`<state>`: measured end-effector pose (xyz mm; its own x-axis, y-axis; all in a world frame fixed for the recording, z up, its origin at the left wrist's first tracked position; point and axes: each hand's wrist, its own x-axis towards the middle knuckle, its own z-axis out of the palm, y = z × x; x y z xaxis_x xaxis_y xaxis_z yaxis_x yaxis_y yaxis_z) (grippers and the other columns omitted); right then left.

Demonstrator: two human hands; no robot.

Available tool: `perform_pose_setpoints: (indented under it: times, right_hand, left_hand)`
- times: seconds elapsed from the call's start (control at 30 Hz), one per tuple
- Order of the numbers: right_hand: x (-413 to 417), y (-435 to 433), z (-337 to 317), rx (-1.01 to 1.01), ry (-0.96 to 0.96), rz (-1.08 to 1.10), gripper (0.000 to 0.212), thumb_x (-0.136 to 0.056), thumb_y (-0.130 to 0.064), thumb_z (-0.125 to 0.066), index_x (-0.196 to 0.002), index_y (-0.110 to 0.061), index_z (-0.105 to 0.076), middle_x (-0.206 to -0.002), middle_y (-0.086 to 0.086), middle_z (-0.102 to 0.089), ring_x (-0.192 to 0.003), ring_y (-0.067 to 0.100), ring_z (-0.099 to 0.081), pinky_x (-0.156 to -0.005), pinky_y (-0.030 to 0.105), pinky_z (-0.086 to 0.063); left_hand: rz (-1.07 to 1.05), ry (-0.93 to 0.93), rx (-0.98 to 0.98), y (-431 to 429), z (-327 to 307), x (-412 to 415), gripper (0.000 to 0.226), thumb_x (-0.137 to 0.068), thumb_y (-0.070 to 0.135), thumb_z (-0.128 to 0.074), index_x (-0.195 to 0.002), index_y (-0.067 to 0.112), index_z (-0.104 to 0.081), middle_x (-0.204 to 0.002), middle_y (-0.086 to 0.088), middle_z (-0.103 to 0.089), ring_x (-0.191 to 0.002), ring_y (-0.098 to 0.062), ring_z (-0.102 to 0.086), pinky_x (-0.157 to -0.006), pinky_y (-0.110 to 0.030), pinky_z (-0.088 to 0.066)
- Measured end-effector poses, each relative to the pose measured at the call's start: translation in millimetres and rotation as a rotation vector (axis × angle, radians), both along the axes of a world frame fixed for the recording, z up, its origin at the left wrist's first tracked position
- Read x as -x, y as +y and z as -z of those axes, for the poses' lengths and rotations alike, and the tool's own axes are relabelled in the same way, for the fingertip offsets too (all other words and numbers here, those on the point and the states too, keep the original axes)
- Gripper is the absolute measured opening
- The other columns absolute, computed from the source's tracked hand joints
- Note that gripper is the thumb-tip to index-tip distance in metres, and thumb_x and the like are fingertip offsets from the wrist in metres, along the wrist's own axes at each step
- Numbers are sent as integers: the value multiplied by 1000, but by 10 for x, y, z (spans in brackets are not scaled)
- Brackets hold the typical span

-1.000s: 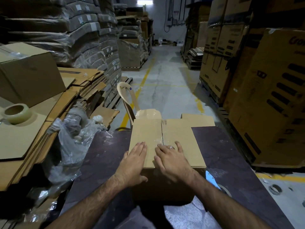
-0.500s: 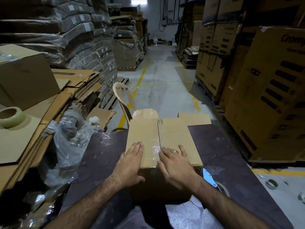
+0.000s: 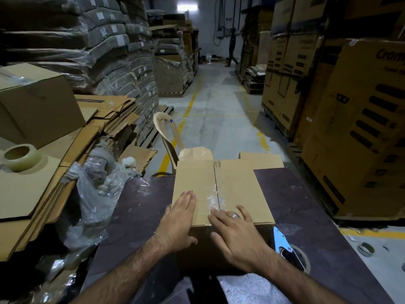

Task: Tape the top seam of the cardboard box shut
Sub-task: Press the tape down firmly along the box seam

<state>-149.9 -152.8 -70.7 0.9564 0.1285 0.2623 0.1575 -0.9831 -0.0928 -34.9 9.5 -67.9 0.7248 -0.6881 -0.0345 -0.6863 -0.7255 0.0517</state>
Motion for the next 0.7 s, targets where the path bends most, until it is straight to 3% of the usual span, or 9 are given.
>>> perform_pose_setpoints:
  times: [0.13, 0.27, 0.4, 0.5, 0.7]
  right_hand:
    - [-164, -161, -92, -6, 62, 22, 52, -95, -47, -17, -133, -28, -46, -144, -7, -46, -127, 13, -46, -111, 50, -10]
    - [-291, -299, -107, 16, 33, -23, 55, -94, -56, -16, -125, -30, -53, -141, -8, -50, -120, 15, -49, -100, 43, -30]
    - [-119, -407, 62, 59, -107, -9, 61, -89, -67, -31, -120, -26, -61, -128, -6, -62, -109, 17, -59, -86, 38, -46]
    - [-134, -397, 190, 44, -244, 33, 52, -85, -63, -47, -112, -24, -67, -120, -4, -67, -97, 18, -63, -81, 36, -49]
    - [-209, -353, 318, 11, -495, 56, 46, -84, -60, -55, -98, -21, -74, -107, -3, -72, -81, 20, -65, -74, 35, -51]
  left_hand:
    - [-4, -1, 6, -2, -3, 8, 122, -72, 47, -76, -150, 11, 10, -160, -3, 12, -146, -20, 9, -118, -48, -14]
    - [1, 19, 18, 9, 6, -40, 123, -70, 50, -77, -150, 13, 9, -160, -2, 10, -146, -20, 7, -118, -48, -16]
    - [-2, 16, 31, 15, 25, -26, 123, -70, 50, -77, -150, 14, 9, -160, -1, 11, -146, -19, 8, -118, -47, -15]
    - [-3, 10, 33, 12, 26, -15, 122, -70, 50, -77, -150, 14, 8, -160, -1, 11, -146, -19, 8, -118, -47, -16]
    - [-7, 16, 32, 10, 1, -1, 123, -70, 48, -78, -150, 14, 8, -160, -1, 12, -146, -18, 9, -118, -47, -16]
